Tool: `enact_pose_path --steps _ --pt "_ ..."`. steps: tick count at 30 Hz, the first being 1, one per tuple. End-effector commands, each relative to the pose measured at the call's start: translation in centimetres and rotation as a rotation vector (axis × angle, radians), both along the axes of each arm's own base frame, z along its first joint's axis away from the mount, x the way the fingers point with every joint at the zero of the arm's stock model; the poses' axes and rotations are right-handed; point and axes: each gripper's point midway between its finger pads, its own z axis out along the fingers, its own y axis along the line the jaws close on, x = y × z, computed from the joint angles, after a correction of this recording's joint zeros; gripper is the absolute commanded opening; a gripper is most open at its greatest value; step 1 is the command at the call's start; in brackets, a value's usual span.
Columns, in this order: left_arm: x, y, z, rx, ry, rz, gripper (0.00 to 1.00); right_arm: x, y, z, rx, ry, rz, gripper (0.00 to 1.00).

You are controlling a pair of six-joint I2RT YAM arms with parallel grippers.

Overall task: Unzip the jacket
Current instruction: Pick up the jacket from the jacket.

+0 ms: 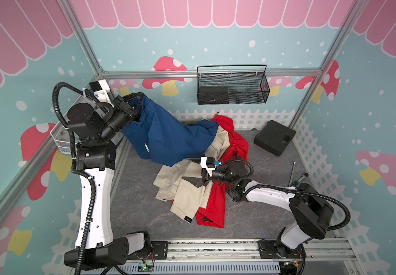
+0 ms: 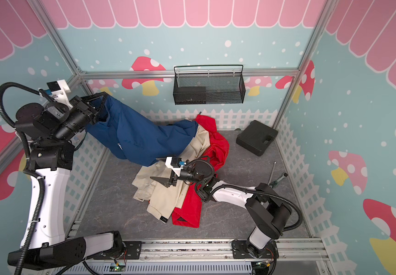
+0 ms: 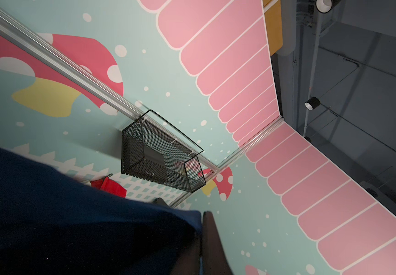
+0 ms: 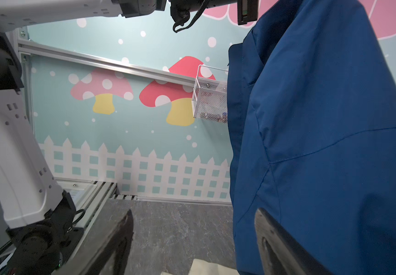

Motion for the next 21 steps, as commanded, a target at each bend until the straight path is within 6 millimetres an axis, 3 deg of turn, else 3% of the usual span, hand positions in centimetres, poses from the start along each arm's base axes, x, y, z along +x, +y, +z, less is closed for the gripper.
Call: enact_pose_path --steps 1,9,21 --pt "-1.9 -0.9 4.1 0.019 -0.147 -0.028 0.00 2.2 -0.7 2.2 0.094 0.024 -0.139 0.81" --pt "-2.2 -1.7 5.0 0.028 -0.170 -0.061 0.00 5.5 -1.1 -0.6 -0.014 0.072 -0.322 0.66" --pt "-1.7 -2.1 6.0 0.027 -0.188 -0.076 0.00 6.3 2.3 -4.4 0.044 0.427 -0.142 0.74"
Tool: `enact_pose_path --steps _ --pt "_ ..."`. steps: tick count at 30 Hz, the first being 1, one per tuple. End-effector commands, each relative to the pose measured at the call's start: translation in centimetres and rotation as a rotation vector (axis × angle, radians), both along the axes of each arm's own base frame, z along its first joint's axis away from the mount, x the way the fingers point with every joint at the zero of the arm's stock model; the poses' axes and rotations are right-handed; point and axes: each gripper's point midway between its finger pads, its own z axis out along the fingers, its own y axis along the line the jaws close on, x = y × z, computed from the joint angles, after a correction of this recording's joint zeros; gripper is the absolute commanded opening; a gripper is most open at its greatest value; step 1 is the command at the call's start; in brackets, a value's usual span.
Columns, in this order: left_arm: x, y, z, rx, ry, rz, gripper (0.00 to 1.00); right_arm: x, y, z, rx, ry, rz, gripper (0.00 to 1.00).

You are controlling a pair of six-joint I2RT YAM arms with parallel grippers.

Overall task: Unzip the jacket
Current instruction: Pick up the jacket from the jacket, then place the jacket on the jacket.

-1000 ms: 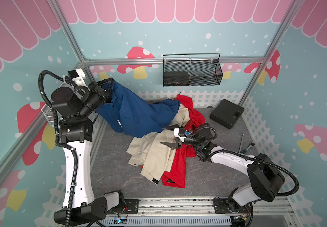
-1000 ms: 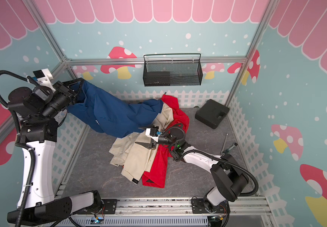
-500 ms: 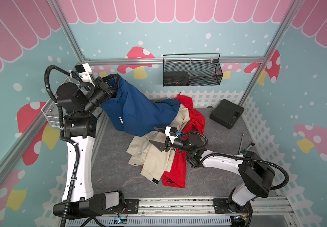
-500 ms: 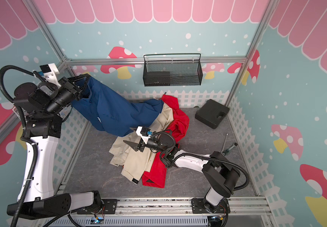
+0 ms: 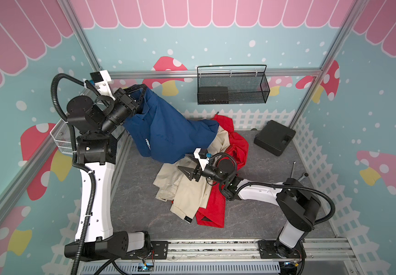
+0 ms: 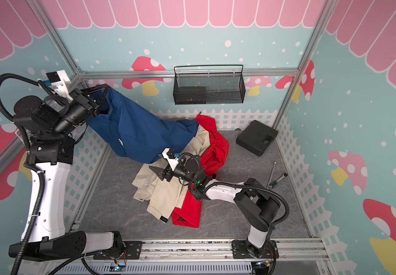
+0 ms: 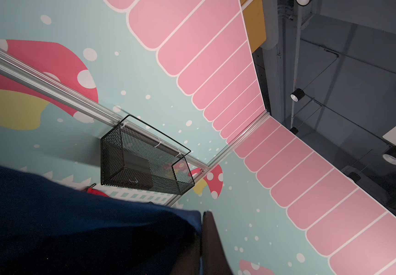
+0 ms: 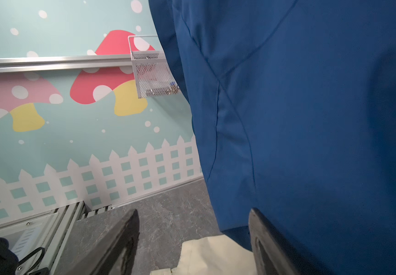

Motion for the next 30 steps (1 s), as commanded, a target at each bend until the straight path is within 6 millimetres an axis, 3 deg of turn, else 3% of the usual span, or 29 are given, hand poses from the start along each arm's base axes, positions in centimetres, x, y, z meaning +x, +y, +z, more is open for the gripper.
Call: enact_pose_path --steps 1,5,7,8,16,20,22,26,27,30 --pt "-1.9 -0.7 3.5 0.011 -0.127 -0.028 0.00 0.5 0.3 0.5 0.106 0.121 0.018 0.75" --pt "-1.6 -0.8 3.7 0.011 -0.129 -0.037 0.00 1.9 0.5 -1.8 0.133 0.238 -0.022 0.75" --pt "-1.6 -0.8 3.8 0.011 -0.130 -0.039 0.00 2.1 0.8 -1.8 0.161 0.263 -0.012 0.75" --pt "-1.5 -0.9 3.8 0.010 -0.130 -0.040 0.00 2.4 1.3 -3.2 0.152 0.287 -0.007 0.74" --pt "-1.3 -0.9 3.8 -0.005 -0.120 -0.055 0.00 4.9 3.8 -4.5 0.203 0.375 -0.013 0.72" --pt "-1.6 -1.1 4.2 -0.018 -0.133 -0.071 0.00 6.4 5.0 -3.8 0.236 0.356 -0.025 0.70" --pt "-1.7 -1.0 4.2 -0.013 -0.135 -0.065 0.00 6.6 5.5 -3.1 0.245 0.326 -0.019 0.60" --pt "-1.7 -0.9 4.3 -0.007 -0.135 -0.046 0.00 5.3 4.9 -0.2 0.266 0.215 0.017 0.07" --pt "-1.7 -0.7 4.6 -0.008 -0.139 -0.035 0.00 4.6 4.2 1.0 0.268 0.174 0.022 0.00" --pt "-1.7 0.4 5.6 -0.007 -0.155 0.037 0.00 2.3 1.9 4.9 0.255 0.058 0.066 0.00"
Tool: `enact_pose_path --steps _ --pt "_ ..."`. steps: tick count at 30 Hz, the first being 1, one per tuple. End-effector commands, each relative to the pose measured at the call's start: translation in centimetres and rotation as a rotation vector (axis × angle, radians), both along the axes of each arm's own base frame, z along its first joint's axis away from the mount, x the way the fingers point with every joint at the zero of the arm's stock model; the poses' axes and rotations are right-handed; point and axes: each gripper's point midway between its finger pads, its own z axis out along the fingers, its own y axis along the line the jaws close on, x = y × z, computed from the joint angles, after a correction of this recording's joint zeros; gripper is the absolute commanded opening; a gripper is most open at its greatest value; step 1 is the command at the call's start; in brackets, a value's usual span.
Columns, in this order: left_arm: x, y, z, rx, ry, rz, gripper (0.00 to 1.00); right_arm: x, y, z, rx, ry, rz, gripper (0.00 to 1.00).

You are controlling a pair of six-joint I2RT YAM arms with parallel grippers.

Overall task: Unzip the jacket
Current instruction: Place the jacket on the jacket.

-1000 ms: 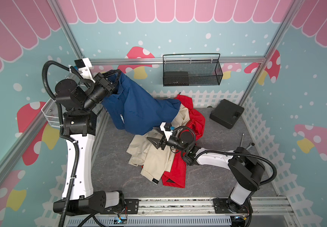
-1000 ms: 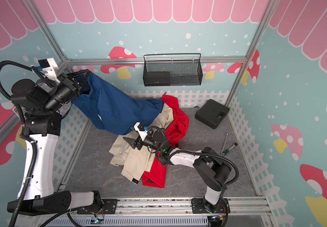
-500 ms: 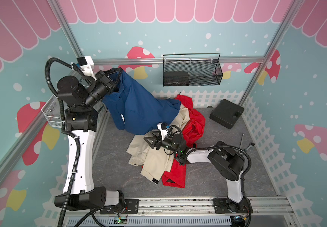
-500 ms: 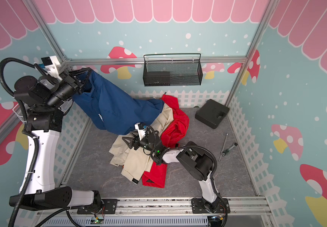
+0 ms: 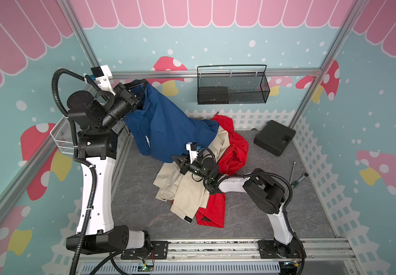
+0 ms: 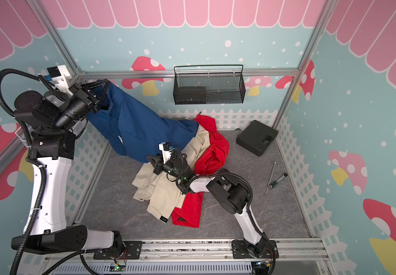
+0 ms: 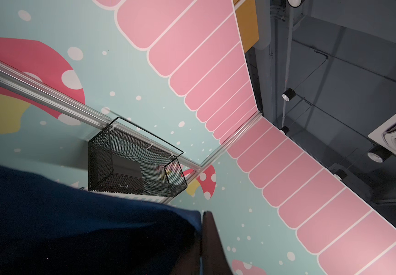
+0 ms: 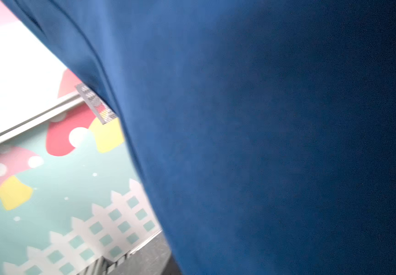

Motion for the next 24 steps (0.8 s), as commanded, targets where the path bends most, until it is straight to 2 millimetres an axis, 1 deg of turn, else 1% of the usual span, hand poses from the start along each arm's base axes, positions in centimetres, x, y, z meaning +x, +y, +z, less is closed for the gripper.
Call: enact_pose_path --steps 1,3,5,7,8,9,11,13,14,16,18,21,22,24 --pt "-2.0 1.5 4.6 -0.004 -0.139 0.104 0.00 -3.4 -3.1 9.8 0.102 -0.229 0.097 0.00" --pt "-2.2 3.9 6.3 -0.077 -0.163 0.164 0.00 -3.4 -4.6 13.2 0.070 -0.257 0.149 0.00" --pt "-3.3 6.7 9.0 -0.124 -0.224 0.235 0.00 -3.1 -6.2 16.9 -0.002 -0.347 0.153 0.00" --pt "-4.9 8.0 11.4 -0.110 -0.270 0.320 0.00 -2.0 -7.8 20.0 -0.098 -0.417 0.101 0.00" --pt "-5.9 8.3 12.6 -0.098 -0.304 0.357 0.00 -1.1 -8.8 21.5 -0.142 -0.429 0.075 0.00" --pt "-6.9 8.3 13.7 -0.091 -0.343 0.383 0.00 -0.6 -9.9 22.8 -0.160 -0.444 0.084 0.00" --pt "-9.1 8.9 16.1 -0.123 -0.421 0.427 0.00 -0.2 -12.9 26.0 -0.145 -0.468 0.130 0.00" --pt "-11.1 9.3 18.0 -0.172 -0.489 0.442 0.00 -1.2 -15.3 28.7 -0.150 -0.533 0.132 0.00" --pt "-12.1 9.2 18.9 -0.192 -0.527 0.438 0.00 -1.6 -16.1 29.7 -0.166 -0.559 0.111 0.00" --pt "-14.0 9.1 20.5 -0.238 -0.610 0.426 0.00 -3.1 -17.6 31.5 -0.218 -0.635 0.078 0.00" --pt "-15.5 9.3 21.4 -0.272 -0.660 0.442 0.00 -4.5 -19.1 32.7 -0.256 -0.685 0.059 0.00" --pt "-18.0 9.7 22.1 -0.293 -0.726 0.503 0.00 -7.3 -21.7 34.4 -0.256 -0.743 0.089 0.00" --pt "-18.9 9.7 22.3 -0.289 -0.743 0.524 0.00 -8.3 -22.3 35.0 -0.259 -0.766 0.083 0.00" --pt "-20.6 9.3 22.8 -0.279 -0.780 0.542 0.00 -9.5 -23.2 35.8 -0.275 -0.796 0.050 0.00"
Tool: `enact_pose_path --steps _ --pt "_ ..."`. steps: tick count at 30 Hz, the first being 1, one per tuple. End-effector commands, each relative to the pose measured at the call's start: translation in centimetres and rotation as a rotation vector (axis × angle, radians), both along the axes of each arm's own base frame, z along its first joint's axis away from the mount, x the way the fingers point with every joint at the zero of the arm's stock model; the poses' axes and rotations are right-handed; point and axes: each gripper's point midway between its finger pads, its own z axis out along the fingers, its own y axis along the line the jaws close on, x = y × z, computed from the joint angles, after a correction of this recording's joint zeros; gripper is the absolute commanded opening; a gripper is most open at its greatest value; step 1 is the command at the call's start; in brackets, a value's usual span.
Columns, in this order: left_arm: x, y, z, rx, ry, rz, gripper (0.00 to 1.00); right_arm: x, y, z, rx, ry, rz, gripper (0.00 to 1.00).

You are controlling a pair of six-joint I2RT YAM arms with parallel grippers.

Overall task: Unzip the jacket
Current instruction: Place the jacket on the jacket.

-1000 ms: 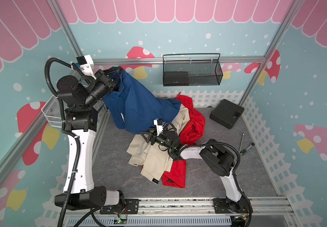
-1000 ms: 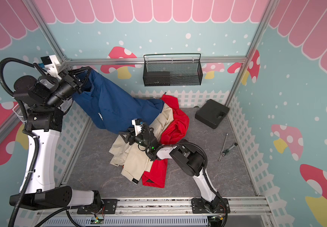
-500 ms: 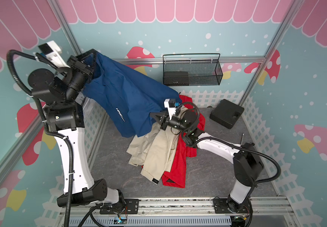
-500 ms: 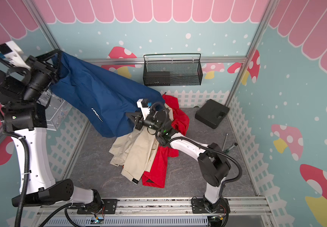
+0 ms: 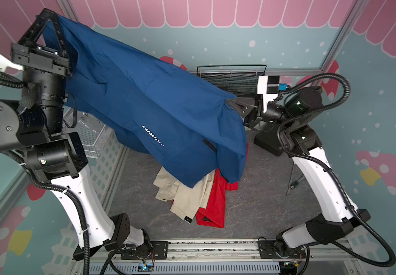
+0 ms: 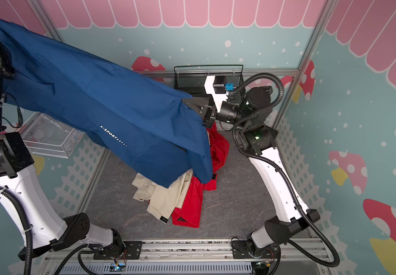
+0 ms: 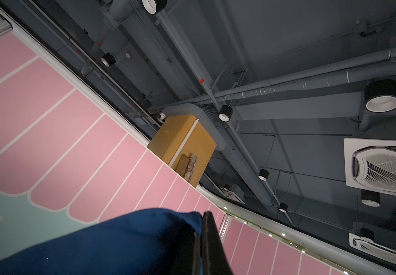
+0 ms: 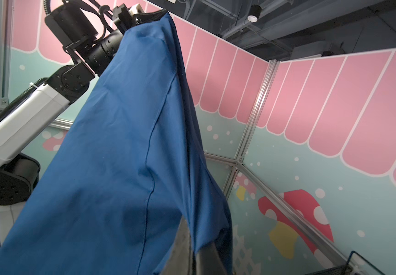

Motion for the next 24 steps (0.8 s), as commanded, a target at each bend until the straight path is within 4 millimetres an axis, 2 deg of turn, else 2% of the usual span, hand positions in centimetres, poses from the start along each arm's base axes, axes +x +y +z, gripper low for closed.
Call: enact_pose_path --steps 1,5,8,10,12,15,18,21,24 --pt "-6.5 2.0 3.4 -0.117 -0.233 0.144 0.00 -1.7 -1.8 -0.3 -0.062 -0.029 -0.039 0.00" --pt "-8.8 0.5 4.0 -0.080 -0.278 0.112 0.00 -3.3 -2.5 -0.3 -0.077 -0.034 -0.056 0.00" --pt "-9.2 0.2 4.0 -0.080 -0.275 0.092 0.00 -2.9 -2.9 -1.0 -0.070 -0.011 -0.100 0.00" --pt "-7.8 0.7 3.7 -0.099 -0.238 0.082 0.00 -1.2 -2.9 -1.7 -0.065 0.037 -0.150 0.00" --pt "-4.8 1.4 3.2 -0.122 -0.194 0.025 0.00 0.8 -2.7 -3.0 -0.079 0.092 -0.189 0.00" --pt "2.5 0.3 1.7 -0.109 -0.104 -0.159 0.00 5.5 -2.1 -6.4 -0.130 0.202 -0.268 0.00" --pt "11.2 -2.7 -2.0 -0.057 0.056 -0.235 0.00 9.9 -2.0 -10.5 -0.172 0.320 -0.326 0.00" --pt "19.8 -6.5 -7.8 0.007 0.237 -0.255 0.00 14.8 -2.8 -16.2 -0.215 0.469 -0.389 0.00" --pt "28.3 -9.7 -15.6 0.081 0.440 -0.224 0.00 19.0 -4.9 -22.2 -0.230 0.618 -0.469 0.00"
